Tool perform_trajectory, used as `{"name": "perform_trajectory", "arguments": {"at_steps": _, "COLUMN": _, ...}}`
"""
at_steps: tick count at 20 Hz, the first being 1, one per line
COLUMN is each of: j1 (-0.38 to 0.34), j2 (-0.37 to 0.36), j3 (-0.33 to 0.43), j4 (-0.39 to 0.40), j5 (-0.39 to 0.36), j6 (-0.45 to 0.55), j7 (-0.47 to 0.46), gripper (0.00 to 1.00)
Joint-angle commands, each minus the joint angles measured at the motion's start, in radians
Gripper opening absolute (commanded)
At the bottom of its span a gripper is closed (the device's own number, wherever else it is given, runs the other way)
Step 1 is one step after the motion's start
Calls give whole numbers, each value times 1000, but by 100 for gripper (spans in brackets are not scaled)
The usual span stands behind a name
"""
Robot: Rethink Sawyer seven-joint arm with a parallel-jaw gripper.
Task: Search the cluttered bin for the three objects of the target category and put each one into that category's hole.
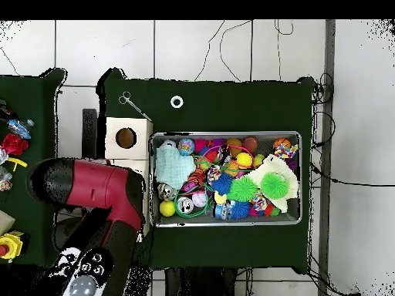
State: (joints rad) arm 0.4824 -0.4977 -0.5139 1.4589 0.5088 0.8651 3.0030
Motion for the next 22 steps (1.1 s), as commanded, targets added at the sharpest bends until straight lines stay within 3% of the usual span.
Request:
{"name": "perform_trajectory", "arguments": {"at_steps": 1, "j1": -23, "j2": 18, "j3": 16, "j4": 8, "j5": 41, "j6": 61, "j7": 293, "gripper": 100}}
{"name": "perform_trajectory", "arguments": {"at_steps": 7, "j1": -15, "j2": -14, "j3": 26, "j4": 90, "j5": 44, "j6": -6, "j7": 239, "gripper": 100}}
{"name": "perform_trajectory", "arguments": {"at_steps": 12, "j1": -41, "j2": -121, "j3": 91, "j4": 291, "j5": 22, "j6": -173, "j7": 32, "gripper": 100}}
{"name": "perform_trajectory", "arguments": {"at_steps": 18, "j1": -189, "j2": -298, "j3": 237, "j4": 604, "j5": -48, "j6": -424, "j7": -279, "gripper": 100}}
{"name": "perform_trajectory", "arguments": {"at_steps": 22, "j1": -332, "j2": -389, "j3": 323, "j4": 737, "j5": -164, "j6": -488, "j7": -430, "gripper": 100}}
